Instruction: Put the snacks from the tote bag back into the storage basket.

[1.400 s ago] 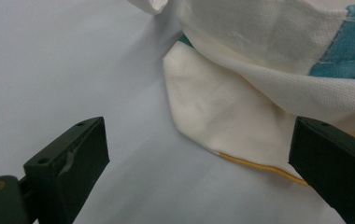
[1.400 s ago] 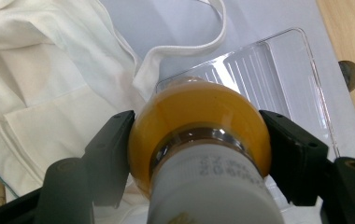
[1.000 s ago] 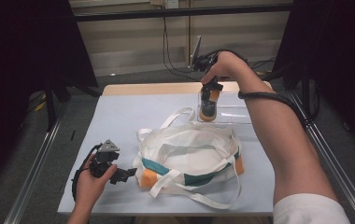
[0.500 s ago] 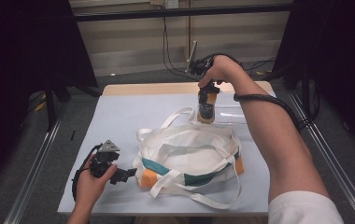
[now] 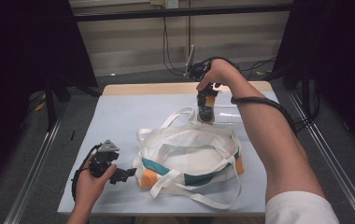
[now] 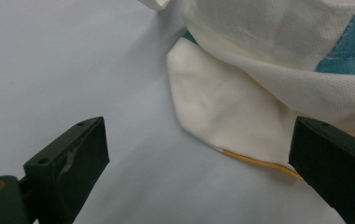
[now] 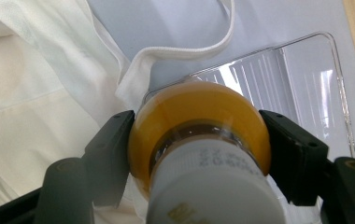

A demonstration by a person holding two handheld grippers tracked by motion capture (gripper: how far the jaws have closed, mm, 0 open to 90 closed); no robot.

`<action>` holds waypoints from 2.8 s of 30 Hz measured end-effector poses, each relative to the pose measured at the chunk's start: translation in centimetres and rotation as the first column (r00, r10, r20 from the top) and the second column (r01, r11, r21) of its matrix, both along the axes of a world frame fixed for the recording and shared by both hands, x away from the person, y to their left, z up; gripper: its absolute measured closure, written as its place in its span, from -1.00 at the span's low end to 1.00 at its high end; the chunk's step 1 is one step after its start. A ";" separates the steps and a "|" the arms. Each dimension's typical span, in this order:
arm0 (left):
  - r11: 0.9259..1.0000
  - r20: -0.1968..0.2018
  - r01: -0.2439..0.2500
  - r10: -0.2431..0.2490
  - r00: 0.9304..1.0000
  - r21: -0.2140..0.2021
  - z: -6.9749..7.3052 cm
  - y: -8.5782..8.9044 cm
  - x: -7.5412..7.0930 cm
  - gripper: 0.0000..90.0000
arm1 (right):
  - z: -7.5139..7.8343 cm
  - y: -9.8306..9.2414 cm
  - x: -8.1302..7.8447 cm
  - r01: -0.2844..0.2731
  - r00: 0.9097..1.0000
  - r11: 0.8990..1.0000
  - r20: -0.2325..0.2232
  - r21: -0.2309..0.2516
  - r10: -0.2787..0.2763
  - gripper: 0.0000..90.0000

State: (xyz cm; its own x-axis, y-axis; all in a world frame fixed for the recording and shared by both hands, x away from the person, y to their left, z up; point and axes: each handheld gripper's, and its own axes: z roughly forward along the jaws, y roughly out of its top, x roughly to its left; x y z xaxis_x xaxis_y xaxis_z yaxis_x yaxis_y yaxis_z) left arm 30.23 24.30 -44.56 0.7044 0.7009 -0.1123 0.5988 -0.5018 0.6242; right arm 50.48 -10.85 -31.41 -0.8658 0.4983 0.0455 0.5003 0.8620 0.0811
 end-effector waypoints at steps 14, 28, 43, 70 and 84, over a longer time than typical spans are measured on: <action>1.000 0.015 -0.005 0.005 1.000 -0.003 -0.1 -0.2 -0.1 -0.90 | -0.5 -0.4 -0.2 0.011 1.000 1.000 0.007 0.014 -0.011 -0.32; 1.000 0.015 -0.011 0.011 1.000 0.000 -0.1 0.0 -0.3 -0.90 | -1.5 -0.5 -0.4 0.025 1.000 1.000 0.013 0.013 -0.025 -0.32; 1.000 -0.003 -0.001 0.001 1.000 0.010 -0.1 0.1 -0.2 -0.90 | -2.5 -0.5 -0.5 0.043 0.999 0.999 0.009 0.016 -0.043 -0.32; 1.000 -0.004 0.007 -0.007 1.000 0.019 -0.1 0.1 -0.1 -0.90 | -3.4 -0.2 -0.9 0.060 0.998 0.998 0.023 0.018 -0.061 -0.32; 1.000 0.010 -0.008 0.008 1.000 0.010 -0.1 0.0 -0.1 -0.90 | -3.4 -0.4 -1.1 0.075 0.997 0.997 0.029 0.027 -0.076 -0.33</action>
